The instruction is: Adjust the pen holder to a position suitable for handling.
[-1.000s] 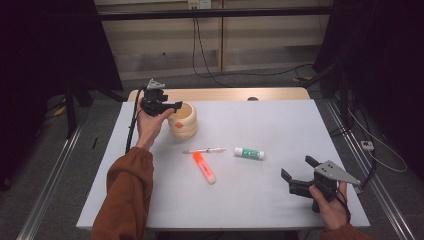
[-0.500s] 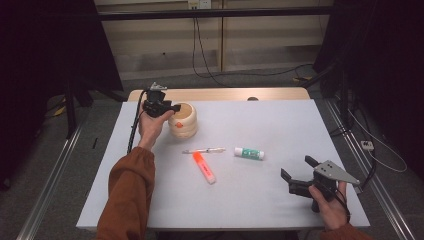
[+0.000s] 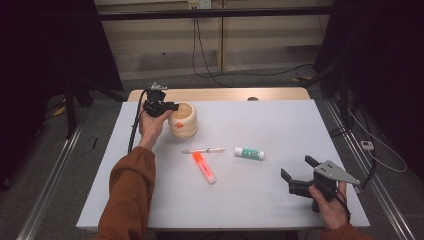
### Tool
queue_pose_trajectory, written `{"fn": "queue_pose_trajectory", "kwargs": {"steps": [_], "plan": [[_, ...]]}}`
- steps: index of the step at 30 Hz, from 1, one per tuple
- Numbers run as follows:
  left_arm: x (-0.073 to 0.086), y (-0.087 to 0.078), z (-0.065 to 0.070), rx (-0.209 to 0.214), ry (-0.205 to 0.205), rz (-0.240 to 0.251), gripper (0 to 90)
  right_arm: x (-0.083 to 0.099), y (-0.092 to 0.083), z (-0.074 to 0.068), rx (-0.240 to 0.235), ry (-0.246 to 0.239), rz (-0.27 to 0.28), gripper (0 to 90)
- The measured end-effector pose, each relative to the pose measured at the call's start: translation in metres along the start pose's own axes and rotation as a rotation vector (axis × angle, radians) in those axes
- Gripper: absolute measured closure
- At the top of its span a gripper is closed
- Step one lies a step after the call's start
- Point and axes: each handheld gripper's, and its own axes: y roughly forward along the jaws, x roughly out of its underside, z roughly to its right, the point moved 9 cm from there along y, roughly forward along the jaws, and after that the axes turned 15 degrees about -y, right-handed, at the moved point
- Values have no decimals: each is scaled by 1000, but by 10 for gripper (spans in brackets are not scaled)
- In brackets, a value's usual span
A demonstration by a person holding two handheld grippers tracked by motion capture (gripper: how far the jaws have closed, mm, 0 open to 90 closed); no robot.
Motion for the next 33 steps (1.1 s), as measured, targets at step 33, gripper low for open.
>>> {"fn": "queue_pose_trajectory", "kwargs": {"steps": [33], "plan": [[-16, -60, 38, 33, -22, 85, 744, 0, 0, 1, 11, -1, -2, 20]]}}
